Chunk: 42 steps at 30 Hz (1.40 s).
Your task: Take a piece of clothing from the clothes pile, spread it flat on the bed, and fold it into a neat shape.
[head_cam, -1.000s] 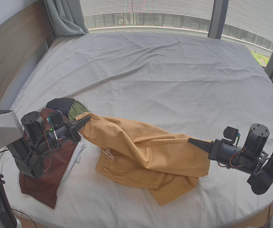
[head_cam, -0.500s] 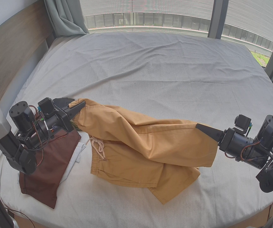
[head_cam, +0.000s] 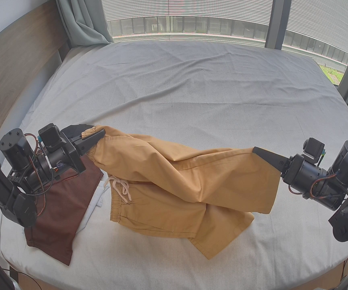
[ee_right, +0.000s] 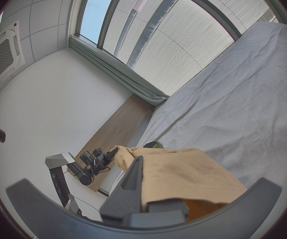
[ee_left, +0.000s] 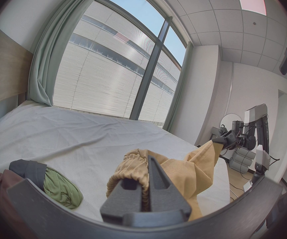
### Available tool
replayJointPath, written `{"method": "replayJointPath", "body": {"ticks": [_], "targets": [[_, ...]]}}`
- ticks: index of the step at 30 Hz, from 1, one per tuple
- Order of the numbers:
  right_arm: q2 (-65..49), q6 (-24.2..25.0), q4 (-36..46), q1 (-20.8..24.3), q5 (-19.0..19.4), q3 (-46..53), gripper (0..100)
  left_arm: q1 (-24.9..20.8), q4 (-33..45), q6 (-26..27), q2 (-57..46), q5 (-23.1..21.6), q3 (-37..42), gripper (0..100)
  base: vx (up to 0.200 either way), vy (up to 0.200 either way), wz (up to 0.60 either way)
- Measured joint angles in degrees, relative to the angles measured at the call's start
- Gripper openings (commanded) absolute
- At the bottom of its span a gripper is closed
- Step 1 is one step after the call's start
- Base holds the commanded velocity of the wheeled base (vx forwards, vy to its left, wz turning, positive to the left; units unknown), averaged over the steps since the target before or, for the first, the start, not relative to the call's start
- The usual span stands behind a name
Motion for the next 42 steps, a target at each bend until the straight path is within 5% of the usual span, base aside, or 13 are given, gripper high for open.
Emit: {"method": "replayJointPath", "body": {"ticks": [42], "targets": [[-0.68, 0.39, 0.06, -11.22, -0.10, -5.97, 0, 1.35, 0.00, -0.06, -0.18, -0.07, -1.07, 0, 0.000, 0.000, 0.00]]}}
